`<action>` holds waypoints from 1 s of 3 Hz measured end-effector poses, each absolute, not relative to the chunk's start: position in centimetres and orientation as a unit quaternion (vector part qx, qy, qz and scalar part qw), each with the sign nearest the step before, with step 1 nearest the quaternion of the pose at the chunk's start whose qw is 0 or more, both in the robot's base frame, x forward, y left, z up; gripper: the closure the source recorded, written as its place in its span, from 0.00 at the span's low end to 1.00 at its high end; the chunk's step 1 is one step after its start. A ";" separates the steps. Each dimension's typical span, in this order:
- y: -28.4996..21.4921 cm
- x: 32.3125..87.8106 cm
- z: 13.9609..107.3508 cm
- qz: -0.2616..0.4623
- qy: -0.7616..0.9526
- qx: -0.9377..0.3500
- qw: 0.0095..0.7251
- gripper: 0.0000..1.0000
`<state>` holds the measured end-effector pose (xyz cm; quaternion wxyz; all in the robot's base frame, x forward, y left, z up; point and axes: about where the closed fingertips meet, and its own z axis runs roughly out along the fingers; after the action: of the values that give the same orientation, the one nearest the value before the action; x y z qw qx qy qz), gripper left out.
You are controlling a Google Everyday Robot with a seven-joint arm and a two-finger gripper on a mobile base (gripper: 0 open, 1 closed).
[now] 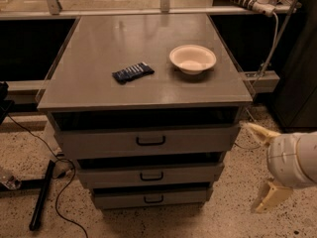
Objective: Open bottom drawer
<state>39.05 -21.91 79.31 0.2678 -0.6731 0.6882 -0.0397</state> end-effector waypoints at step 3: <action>-24.1 41.3 69.8 -0.042 0.666 -0.673 0.318 0.00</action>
Offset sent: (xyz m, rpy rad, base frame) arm 0.0290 -0.0263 -0.1070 0.0722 -0.0887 0.0385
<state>41.26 -24.12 69.78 0.3182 -0.6730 0.6664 -0.0417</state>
